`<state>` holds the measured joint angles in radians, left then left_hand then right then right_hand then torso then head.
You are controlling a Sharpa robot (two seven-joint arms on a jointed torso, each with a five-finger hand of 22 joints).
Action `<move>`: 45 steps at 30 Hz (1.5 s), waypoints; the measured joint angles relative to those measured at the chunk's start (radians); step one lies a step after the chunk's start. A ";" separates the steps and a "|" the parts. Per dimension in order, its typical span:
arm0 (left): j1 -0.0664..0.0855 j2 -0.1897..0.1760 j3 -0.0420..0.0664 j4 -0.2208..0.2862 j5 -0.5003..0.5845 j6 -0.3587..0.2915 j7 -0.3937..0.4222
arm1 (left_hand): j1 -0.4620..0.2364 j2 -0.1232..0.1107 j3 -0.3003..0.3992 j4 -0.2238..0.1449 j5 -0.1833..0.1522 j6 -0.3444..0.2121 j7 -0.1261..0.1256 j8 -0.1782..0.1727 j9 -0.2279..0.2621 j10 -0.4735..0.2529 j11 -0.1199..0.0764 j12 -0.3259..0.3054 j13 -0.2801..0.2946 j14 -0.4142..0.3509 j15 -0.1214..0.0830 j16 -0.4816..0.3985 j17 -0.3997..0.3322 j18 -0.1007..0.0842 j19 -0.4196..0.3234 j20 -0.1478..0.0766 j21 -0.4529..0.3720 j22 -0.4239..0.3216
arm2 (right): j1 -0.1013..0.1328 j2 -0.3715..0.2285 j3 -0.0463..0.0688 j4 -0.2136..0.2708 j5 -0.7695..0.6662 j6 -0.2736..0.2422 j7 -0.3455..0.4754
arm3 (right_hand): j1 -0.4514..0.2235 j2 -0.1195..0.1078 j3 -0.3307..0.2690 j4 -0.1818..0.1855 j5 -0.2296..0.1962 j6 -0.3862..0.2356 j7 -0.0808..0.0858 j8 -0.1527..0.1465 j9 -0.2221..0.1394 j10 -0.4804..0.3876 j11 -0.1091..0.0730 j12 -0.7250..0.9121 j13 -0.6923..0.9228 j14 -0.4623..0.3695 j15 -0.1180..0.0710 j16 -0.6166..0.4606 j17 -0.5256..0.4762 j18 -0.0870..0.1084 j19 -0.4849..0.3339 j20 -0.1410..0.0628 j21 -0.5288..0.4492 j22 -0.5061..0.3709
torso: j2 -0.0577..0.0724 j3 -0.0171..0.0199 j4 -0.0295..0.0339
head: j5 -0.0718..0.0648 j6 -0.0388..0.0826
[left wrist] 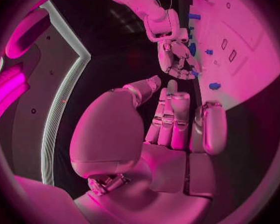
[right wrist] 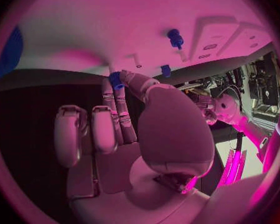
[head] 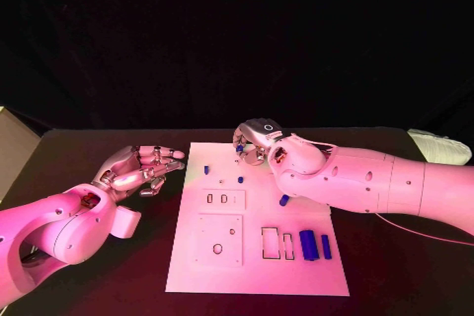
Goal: Assemble the parts on the task board
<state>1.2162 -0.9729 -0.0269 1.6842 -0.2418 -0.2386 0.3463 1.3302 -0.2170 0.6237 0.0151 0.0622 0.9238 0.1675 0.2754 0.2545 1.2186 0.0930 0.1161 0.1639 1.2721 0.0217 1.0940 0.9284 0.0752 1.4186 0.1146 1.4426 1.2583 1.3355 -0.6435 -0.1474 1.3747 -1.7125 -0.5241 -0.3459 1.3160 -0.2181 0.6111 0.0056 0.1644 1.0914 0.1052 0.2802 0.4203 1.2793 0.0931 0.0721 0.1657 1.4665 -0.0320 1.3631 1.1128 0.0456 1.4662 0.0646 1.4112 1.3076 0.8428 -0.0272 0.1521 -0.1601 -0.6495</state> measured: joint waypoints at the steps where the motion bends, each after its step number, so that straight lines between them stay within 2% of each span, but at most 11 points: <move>1: 0.000 0.000 0.000 0.000 0.000 0.000 0.000 | 0.000 0.000 0.000 0.000 0.000 0.000 0.000 0.000 0.001 0.000 0.000 0.000 0.000 0.000 0.000 0.000 0.000 0.000 0.000 0.000 0.000 -0.001 | 0.000 -0.001 0.000 0.001 -0.001 0.000 0.000 | 0.000 0.000 0.000 0.000 0.000 0.000 0.000 0.000 0.000 0.000 0.000 -0.001 0.001 0.000 0.000 0.000 0.000 0.000 0.000 0.000 0.000 0.000 | 0.000 0.0000 0.0000 | 0.000 0.000; 24: 0.000 0.001 0.000 -0.005 0.000 0.002 0.000 | 0.000 0.000 0.000 0.000 0.000 0.000 0.000 0.000 0.000 0.000 0.000 0.000 0.000 0.000 0.000 0.000 0.000 0.000 0.000 0.000 0.000 0.000 | -0.005 -0.012 -0.001 0.018 -0.024 0.000 -0.015 | 0.000 0.000 0.000 0.000 0.002 -0.001 0.001 0.000 0.001 0.000 0.000 0.003 0.002 0.000 0.000 0.000 0.000 0.000 0.000 0.000 0.000 0.000 | 0.000 0.0000 0.0000 | -0.001 -0.004; 29: 0.000 0.002 0.000 -0.005 0.000 0.002 0.000 | 0.000 0.000 0.000 0.000 0.000 0.000 0.000 0.000 0.000 0.000 0.000 0.000 0.000 0.000 0.000 0.000 0.000 0.000 0.000 0.000 0.000 0.000 | -0.005 -0.009 -0.001 0.013 -0.026 0.000 -0.016 | 0.000 0.000 0.000 0.000 0.002 -0.001 0.001 0.000 0.001 0.000 0.000 0.003 0.003 -0.001 -0.001 0.000 0.000 0.000 0.000 0.000 0.000 0.001 | 0.000 -0.0013 0.0002 | -0.002 -0.004; 45: 0.000 0.002 0.000 -0.006 0.000 0.003 -0.001 | 0.000 0.000 0.000 0.000 0.000 0.000 0.000 0.000 0.000 0.000 0.000 0.000 0.000 0.000 0.000 0.000 0.000 0.000 0.000 0.000 0.000 0.000 | -0.007 0.008 -0.002 -0.015 -0.027 0.015 -0.020 | 0.000 0.000 0.000 0.000 0.000 -0.005 0.001 -0.005 0.001 0.000 0.000 -0.001 0.002 -0.002 -0.002 0.000 0.000 0.000 0.000 0.000 0.000 0.000 | 0.000 -0.0019 0.0007 | -0.004 -0.003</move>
<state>1.2162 -0.9713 -0.0269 1.6787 -0.2417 -0.2361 0.3452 1.3302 -0.2170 0.6237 0.0151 0.0621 0.9237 0.1675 0.2754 0.2547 1.2187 0.0930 0.1160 0.1635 1.2721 0.0217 1.0939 0.9281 0.0752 1.4186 0.1146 1.4426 1.2580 1.3289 -0.6355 -0.1494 1.3600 -1.7394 -0.5094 -0.3659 1.3163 -0.2181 0.6106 0.0056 0.1645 1.0866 0.1061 0.2753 0.4213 1.2793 0.0931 0.0707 0.1672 1.4644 -0.0340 1.3631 1.1129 0.0456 1.4662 0.0646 1.4111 1.3079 0.8431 -0.0291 0.1527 -0.1642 -0.6525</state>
